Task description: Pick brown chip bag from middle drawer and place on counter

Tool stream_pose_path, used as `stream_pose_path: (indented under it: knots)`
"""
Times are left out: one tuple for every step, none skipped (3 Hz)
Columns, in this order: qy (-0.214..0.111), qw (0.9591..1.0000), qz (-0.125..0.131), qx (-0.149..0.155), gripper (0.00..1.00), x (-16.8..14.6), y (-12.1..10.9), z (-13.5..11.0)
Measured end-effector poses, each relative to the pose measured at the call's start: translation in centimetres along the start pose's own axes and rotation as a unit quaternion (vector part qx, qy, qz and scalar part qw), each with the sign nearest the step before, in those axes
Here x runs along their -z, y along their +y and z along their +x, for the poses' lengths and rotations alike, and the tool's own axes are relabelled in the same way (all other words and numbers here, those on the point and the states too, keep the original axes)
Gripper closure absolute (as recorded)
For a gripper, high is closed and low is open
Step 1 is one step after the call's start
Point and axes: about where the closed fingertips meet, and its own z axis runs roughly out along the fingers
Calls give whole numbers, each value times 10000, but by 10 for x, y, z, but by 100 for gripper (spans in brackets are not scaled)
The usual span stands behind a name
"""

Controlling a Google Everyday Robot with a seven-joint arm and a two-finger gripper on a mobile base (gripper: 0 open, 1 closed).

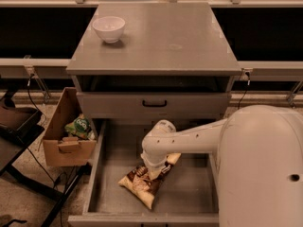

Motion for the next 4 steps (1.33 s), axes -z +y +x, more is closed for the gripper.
stream_pose_path:
  knots:
    - [0,10000,0,0,100,0,0,0]
    - [0,10000,0,0,100,3,0,0]
    - [56,9999,74,-44,100,75,0,18]
    - [227,9994,97,-226,100,191,4,44]
